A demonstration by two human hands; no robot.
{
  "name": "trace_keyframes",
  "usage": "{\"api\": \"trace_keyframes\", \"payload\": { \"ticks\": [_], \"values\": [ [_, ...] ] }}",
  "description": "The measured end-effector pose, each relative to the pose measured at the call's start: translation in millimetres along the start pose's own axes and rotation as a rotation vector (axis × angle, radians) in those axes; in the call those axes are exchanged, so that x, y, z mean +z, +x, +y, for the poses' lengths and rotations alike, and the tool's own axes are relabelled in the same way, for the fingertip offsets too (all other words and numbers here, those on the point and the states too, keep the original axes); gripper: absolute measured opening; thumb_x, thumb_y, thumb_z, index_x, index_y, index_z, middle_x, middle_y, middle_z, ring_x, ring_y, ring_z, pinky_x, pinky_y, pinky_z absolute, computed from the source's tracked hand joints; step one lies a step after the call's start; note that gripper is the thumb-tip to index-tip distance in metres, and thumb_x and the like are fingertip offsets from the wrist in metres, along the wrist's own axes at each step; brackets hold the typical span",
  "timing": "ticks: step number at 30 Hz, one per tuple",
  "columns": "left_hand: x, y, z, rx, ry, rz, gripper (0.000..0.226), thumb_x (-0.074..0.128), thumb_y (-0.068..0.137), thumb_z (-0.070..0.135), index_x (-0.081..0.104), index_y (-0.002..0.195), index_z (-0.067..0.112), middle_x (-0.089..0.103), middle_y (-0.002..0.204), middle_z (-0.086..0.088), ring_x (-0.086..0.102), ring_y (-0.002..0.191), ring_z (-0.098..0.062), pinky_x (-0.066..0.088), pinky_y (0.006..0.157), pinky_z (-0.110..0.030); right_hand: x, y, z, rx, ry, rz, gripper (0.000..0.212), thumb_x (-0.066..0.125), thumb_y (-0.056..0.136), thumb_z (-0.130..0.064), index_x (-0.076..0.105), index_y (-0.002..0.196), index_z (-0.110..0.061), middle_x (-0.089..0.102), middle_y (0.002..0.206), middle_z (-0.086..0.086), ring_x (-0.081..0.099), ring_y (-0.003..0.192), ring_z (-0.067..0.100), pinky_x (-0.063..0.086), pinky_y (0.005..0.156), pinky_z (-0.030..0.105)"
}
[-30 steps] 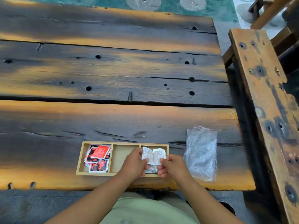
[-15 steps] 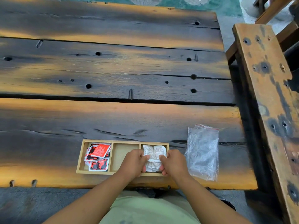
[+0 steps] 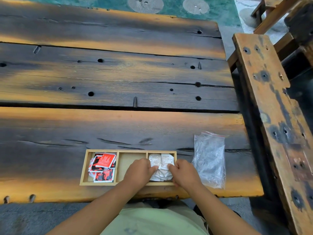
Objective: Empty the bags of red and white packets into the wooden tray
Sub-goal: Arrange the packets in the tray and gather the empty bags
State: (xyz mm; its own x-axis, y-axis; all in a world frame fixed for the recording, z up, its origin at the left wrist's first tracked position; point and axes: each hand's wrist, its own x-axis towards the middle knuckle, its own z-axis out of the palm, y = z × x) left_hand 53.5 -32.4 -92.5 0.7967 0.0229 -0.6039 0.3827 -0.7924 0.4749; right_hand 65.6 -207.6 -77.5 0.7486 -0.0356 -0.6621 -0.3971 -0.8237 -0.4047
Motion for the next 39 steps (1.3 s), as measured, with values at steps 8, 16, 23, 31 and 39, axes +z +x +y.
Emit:
{"api": "trace_keyframes", "payload": {
  "ticks": [8, 16, 23, 31, 39],
  "values": [
    [-4.1, -12.6, -14.2, 0.147, -0.202, -0.021, 0.025, 0.065, 0.089, 0.043, 0.058, 0.075, 0.024, 0.07, 0.071, 0.002, 0.065, 0.066, -0.015, 0.057, 0.07, -0.04, 5.7, -26.8, -2.0, 0.021, 0.069, 0.13, 0.037, 0.053, 0.089, -0.046, 0.046, 0.064, -0.019, 0.069, 0.068, 0.009, 0.066, 0.066, 0.025, 0.055, 0.066, 0.041],
    [-11.9, -19.7, -25.6, 0.264, -0.121, -0.013, 0.015, 0.064, 0.087, 0.037, 0.059, 0.08, 0.026, 0.064, 0.075, 0.007, 0.06, 0.075, -0.013, 0.046, 0.066, -0.03, 24.1, -47.7, -11.8, 0.013, 0.184, 0.139, 0.028, 0.055, 0.081, -0.044, 0.053, 0.069, -0.019, 0.071, 0.07, 0.007, 0.069, 0.068, 0.025, 0.059, 0.07, 0.045],
    [-8.4, -27.1, -5.0, 0.318, -0.137, -0.01, 0.012, 0.066, 0.086, 0.032, 0.057, 0.092, 0.029, 0.064, 0.087, 0.008, 0.059, 0.078, -0.01, 0.05, 0.072, -0.029, 22.0, -53.6, 0.7, -0.061, 0.302, 0.108, 0.019, 0.059, 0.085, -0.041, 0.058, 0.077, -0.023, 0.066, 0.071, -0.003, 0.069, 0.074, 0.023, 0.057, 0.074, 0.043],
    [33.5, -25.6, 78.5, 0.294, -0.157, 0.102, 0.014, 0.064, 0.089, 0.03, 0.057, 0.101, 0.026, 0.062, 0.096, 0.006, 0.057, 0.083, -0.01, 0.046, 0.07, -0.023, -52.2, -28.0, 84.2, -0.131, 0.237, 0.118, 0.008, 0.063, 0.086, -0.035, 0.058, 0.084, -0.029, 0.065, 0.077, -0.005, 0.067, 0.074, 0.017, 0.055, 0.074, 0.037],
    [89.4, -16.6, 147.0, 0.247, 0.081, 0.106, 0.031, 0.06, 0.092, 0.032, 0.056, 0.121, 0.02, 0.059, 0.118, 0.001, 0.059, 0.107, -0.019, 0.047, 0.085, -0.031, -108.3, 4.1, 176.8, -0.119, 0.115, 0.098, 0.014, 0.06, 0.09, -0.038, 0.056, 0.093, -0.025, 0.064, 0.081, -0.005, 0.062, 0.077, 0.013, 0.049, 0.068, 0.033]
  ]
}}
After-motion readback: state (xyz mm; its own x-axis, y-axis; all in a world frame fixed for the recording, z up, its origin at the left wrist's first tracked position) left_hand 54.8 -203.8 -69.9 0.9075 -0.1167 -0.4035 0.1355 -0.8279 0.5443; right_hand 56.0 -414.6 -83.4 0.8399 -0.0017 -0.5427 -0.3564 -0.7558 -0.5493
